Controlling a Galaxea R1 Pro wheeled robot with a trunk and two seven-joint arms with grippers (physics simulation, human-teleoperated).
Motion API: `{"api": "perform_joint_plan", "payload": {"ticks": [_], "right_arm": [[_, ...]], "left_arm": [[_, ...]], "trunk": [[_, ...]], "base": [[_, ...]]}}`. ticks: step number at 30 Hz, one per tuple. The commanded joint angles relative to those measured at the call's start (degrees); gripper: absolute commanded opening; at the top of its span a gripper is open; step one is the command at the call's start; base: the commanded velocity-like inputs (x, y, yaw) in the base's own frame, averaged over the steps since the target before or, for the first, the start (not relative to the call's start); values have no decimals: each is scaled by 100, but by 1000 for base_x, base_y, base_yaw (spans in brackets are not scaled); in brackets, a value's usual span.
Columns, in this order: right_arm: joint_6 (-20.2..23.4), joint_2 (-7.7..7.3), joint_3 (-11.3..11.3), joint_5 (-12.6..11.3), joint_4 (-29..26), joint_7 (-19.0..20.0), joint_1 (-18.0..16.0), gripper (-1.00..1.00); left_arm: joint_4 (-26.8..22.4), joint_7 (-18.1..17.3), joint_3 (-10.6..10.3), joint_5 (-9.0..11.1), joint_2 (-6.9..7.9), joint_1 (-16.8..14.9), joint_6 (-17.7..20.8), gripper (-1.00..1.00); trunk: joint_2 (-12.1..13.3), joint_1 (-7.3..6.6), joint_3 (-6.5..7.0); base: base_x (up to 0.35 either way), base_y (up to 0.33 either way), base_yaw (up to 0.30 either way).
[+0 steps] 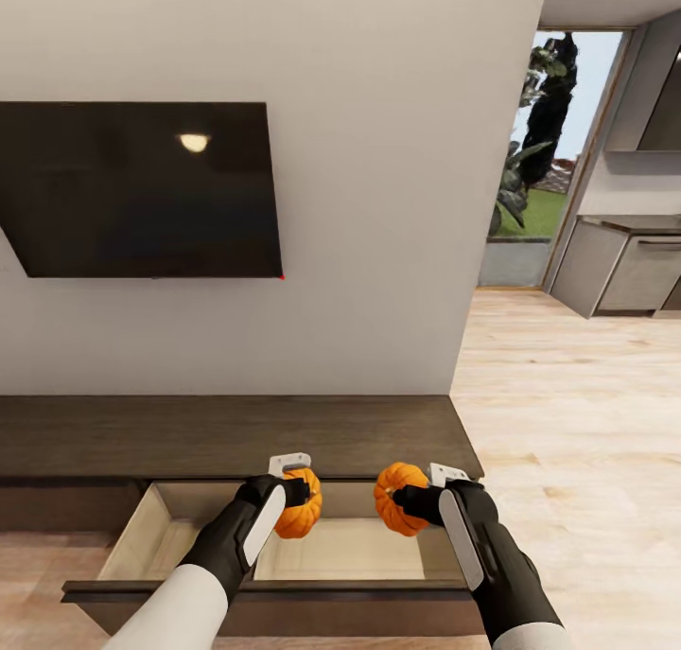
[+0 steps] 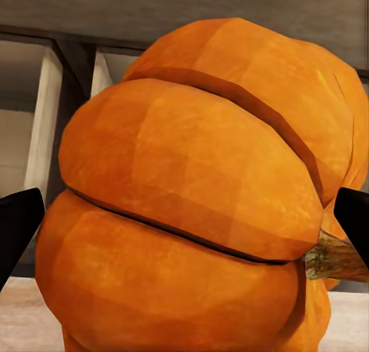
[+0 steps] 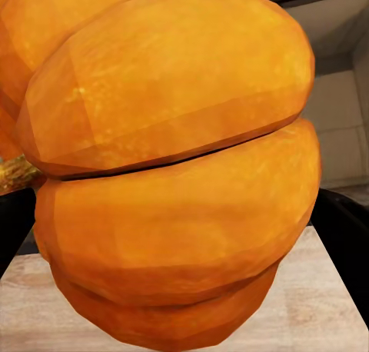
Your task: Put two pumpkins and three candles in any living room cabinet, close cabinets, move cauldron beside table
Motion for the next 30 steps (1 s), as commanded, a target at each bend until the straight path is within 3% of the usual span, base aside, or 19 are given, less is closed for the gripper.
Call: {"api": "perform_joint_plan", "payload": {"ticks": [1,14,30], "right_arm": [[0,0,0,-1,0,-8,0,-100],[1,7,5,-4,-17,-13,0,-100],[6,7,9,-10,-18,1,0,-100]], "left_arm": [[0,4,0,-3,0,1,6,-100],[-2,5,-191,-3,0,-1,26,-100],[-10,-4,-202,-3,0,0,23,-100]], "trunk": [[0,0,0],[0,0,0],[-40,22,-18]], "base": [[0,0,0],[67,-173,0],[60,-14,0]]}}
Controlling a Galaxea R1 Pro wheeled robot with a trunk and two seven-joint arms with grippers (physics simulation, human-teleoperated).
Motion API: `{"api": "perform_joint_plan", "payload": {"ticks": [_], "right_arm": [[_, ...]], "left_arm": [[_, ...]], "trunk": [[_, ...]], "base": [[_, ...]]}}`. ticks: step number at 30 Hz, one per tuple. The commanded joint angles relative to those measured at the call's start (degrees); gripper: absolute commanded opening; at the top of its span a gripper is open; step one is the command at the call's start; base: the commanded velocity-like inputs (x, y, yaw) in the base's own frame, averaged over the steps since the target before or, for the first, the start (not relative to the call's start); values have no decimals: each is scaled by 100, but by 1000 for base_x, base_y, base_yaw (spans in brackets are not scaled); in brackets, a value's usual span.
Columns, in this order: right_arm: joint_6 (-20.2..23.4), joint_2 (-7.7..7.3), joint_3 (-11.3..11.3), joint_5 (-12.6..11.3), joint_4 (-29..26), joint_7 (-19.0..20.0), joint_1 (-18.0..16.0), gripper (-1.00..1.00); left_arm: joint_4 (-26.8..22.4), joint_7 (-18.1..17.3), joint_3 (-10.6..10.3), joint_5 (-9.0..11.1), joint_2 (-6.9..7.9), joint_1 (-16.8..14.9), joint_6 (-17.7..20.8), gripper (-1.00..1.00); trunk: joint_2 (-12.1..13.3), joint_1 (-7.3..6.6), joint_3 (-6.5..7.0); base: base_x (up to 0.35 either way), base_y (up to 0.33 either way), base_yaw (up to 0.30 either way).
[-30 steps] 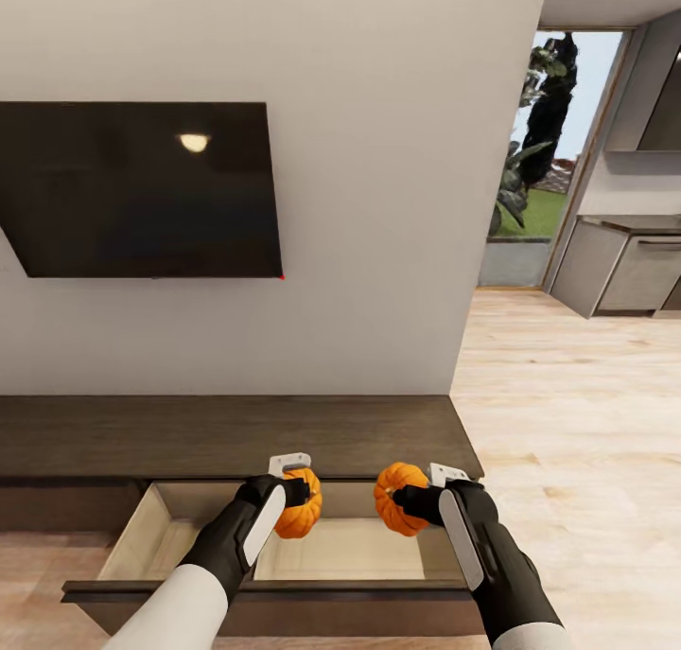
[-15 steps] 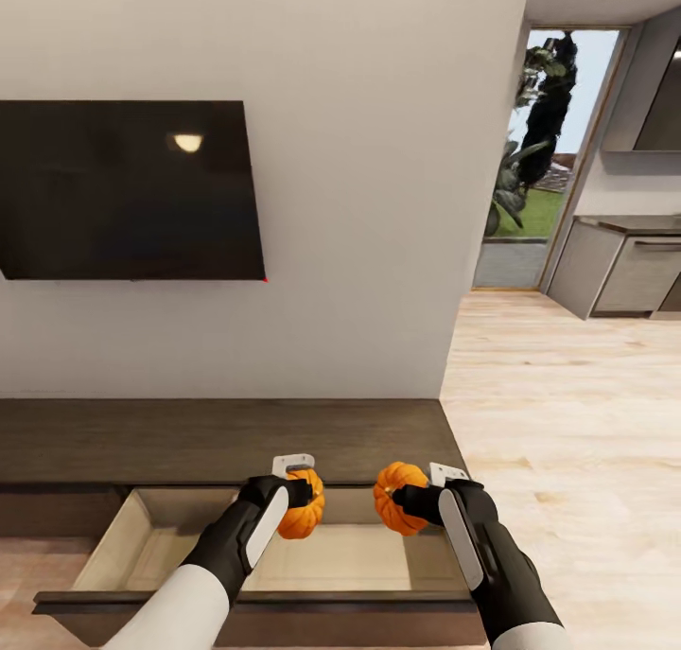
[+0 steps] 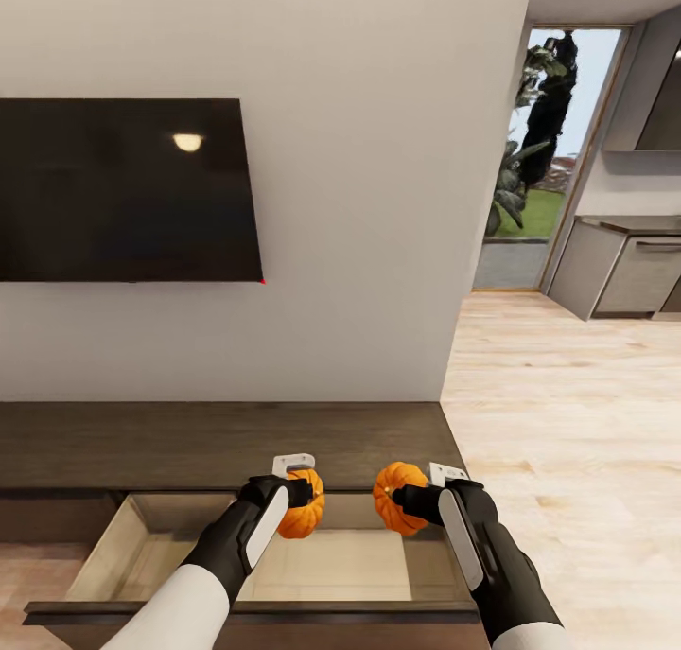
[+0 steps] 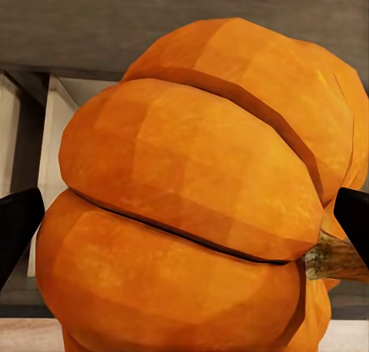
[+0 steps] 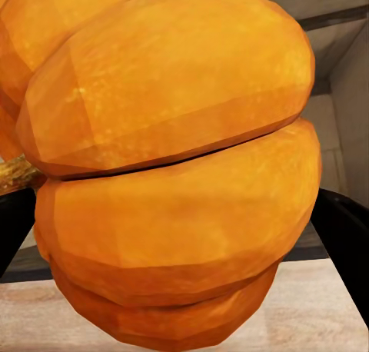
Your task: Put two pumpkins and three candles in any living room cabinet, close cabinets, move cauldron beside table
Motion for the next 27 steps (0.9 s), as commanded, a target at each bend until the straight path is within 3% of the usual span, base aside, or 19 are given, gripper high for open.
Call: {"api": "perform_joint_plan", "payload": {"ticks": [1,6,27], "right_arm": [[-1,0,0,-1,0,-8,0,-100],[2,-6,0,-1,0,-8,0,-100],[-6,-4,-4,-30,-8,-8,0,-100]], "left_arm": [[0,6,0,-3,0,-1,4,-100],[-1,5,0,-3,0,-1,-1,-100],[-1,5,-1,-3,0,-3,-18,-100]], "trunk": [[0,0,0],[0,0,0],[-842,461,-377]], "base": [[1,0,0],[0,0,0],[0,0,0]]}}
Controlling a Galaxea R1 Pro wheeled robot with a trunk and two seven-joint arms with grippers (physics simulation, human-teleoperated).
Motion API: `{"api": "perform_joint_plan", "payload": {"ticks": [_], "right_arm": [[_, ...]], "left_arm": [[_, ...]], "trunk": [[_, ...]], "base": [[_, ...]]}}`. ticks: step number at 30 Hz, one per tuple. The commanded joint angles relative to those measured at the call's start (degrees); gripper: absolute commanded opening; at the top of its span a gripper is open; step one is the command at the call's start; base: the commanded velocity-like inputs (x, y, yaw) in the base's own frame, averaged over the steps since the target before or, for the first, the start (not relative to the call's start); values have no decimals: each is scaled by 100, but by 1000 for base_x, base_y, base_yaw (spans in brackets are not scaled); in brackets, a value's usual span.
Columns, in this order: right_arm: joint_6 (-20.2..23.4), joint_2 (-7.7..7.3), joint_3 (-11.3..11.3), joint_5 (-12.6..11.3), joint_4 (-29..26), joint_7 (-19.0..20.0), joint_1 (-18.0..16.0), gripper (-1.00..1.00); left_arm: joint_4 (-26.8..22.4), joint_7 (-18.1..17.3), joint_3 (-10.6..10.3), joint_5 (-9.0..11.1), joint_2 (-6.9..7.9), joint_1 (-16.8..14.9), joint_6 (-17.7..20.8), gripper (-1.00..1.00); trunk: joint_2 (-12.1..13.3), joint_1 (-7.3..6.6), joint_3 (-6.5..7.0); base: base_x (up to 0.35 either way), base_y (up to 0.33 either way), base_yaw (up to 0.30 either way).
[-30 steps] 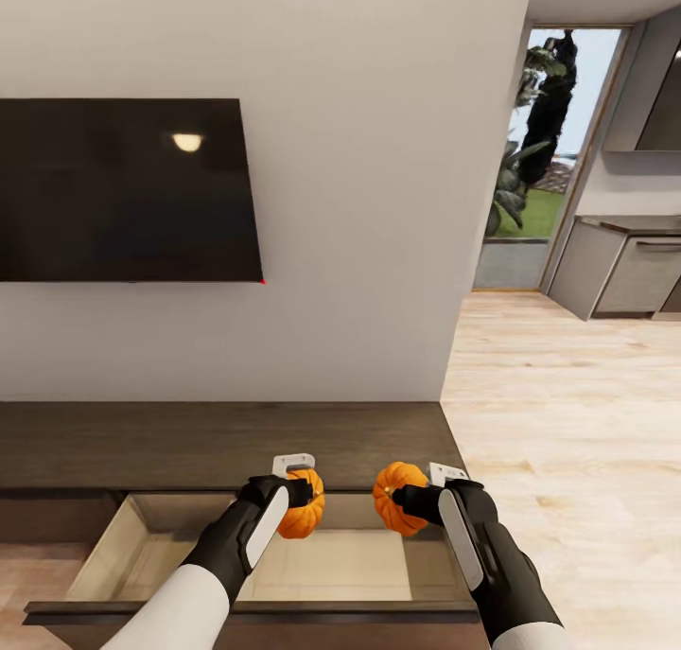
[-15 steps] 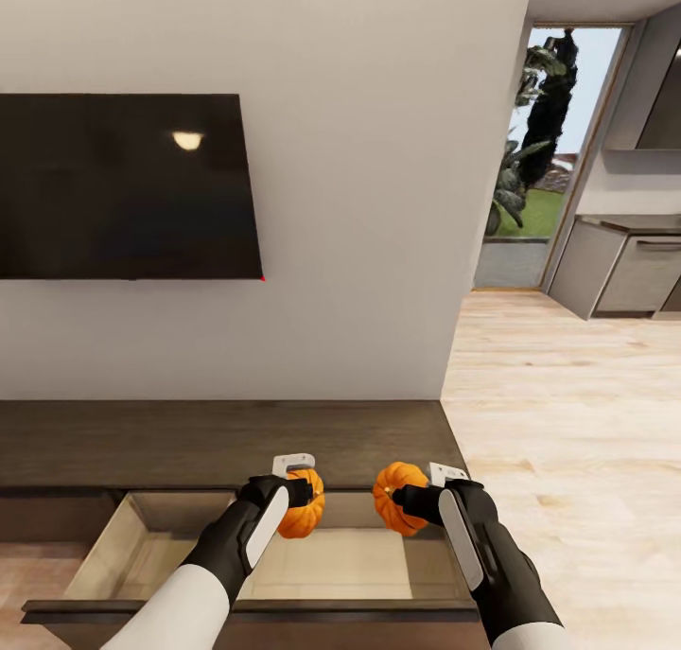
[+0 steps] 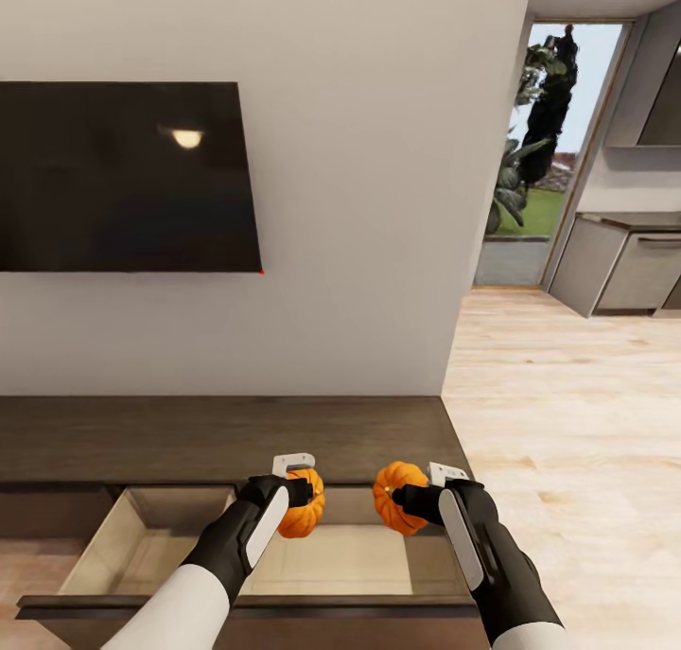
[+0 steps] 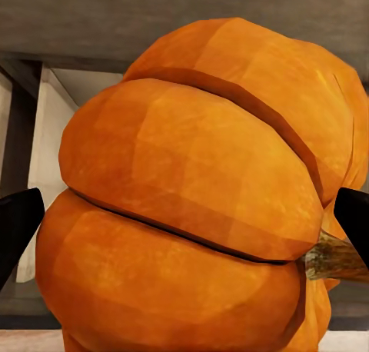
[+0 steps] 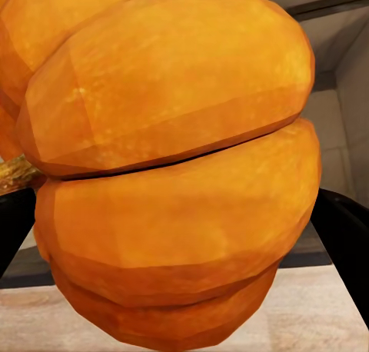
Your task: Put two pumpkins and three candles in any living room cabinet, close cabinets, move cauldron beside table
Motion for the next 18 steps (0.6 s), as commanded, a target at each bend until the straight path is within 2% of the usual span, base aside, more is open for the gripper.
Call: {"api": "perform_joint_plan", "payload": {"ticks": [1,18], "right_arm": [[-2,0,0,-10,-1,-8,-1,-100],[-5,-5,-4,-14,-1,-18,-1,-100]], "left_arm": [[0,5,-1,-4,0,-1,3,-100],[1,-2,-1,-4,0,0,-9,-100]], "trunk": [[-42,23,-18],[-724,396,-323]], "base": [[0,0,0],[0,0,0]]}}
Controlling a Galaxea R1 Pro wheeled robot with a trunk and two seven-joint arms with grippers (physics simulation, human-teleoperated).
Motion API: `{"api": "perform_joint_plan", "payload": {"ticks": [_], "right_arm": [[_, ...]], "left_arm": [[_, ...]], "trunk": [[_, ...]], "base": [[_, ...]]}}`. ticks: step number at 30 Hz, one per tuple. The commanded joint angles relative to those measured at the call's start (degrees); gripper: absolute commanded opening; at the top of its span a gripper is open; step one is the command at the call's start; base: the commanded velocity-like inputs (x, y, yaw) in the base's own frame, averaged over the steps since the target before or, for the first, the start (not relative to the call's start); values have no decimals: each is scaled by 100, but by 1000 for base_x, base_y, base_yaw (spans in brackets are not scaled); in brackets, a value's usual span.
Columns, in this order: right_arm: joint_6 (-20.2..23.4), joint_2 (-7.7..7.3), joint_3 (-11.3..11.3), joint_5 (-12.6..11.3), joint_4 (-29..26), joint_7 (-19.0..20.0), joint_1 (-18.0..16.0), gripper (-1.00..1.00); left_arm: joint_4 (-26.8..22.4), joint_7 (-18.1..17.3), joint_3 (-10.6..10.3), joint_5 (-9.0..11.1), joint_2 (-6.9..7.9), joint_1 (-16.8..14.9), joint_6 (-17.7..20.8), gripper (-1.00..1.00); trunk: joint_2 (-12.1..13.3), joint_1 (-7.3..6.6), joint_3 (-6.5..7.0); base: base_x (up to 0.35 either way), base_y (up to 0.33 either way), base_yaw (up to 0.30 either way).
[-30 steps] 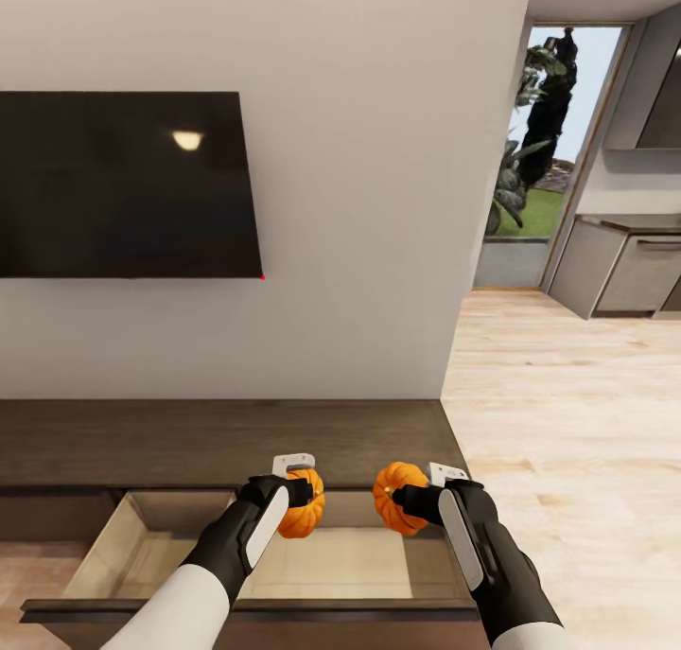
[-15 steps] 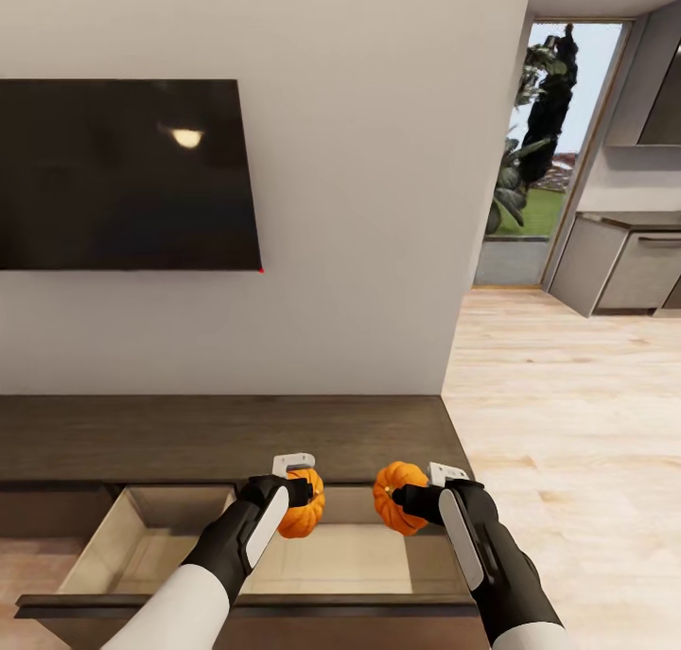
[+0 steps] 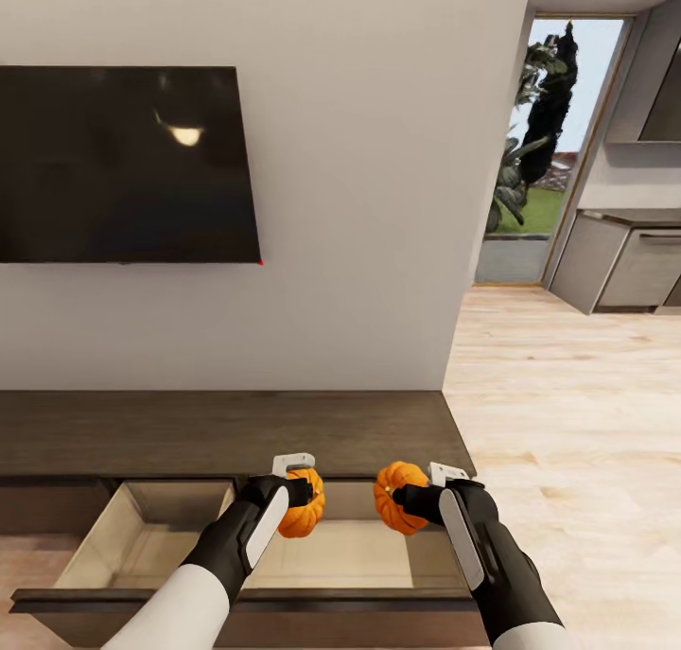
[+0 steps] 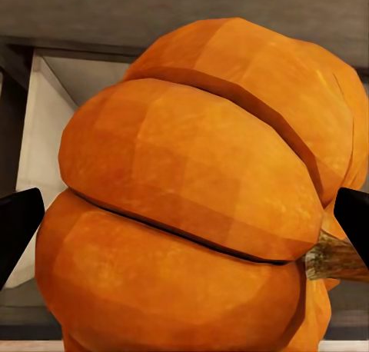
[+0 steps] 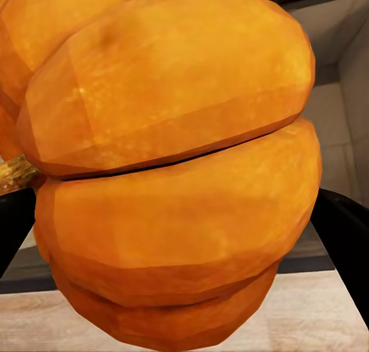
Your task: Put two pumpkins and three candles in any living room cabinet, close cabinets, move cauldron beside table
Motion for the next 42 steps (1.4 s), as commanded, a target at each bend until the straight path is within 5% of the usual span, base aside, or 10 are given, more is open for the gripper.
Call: {"api": "perform_joint_plan", "payload": {"ticks": [1,42], "right_arm": [[-4,0,0,-4,0,-8,-1,-100],[-7,0,0,-4,0,-6,-1,-100]], "left_arm": [[-1,7,-1,-2,0,-1,2,-100],[-1,6,-1,-2,0,2,-9,-100]], "trunk": [[-42,23,-18],[-1686,923,-754]], "base": [[0,0,0],[0,0,0]]}}
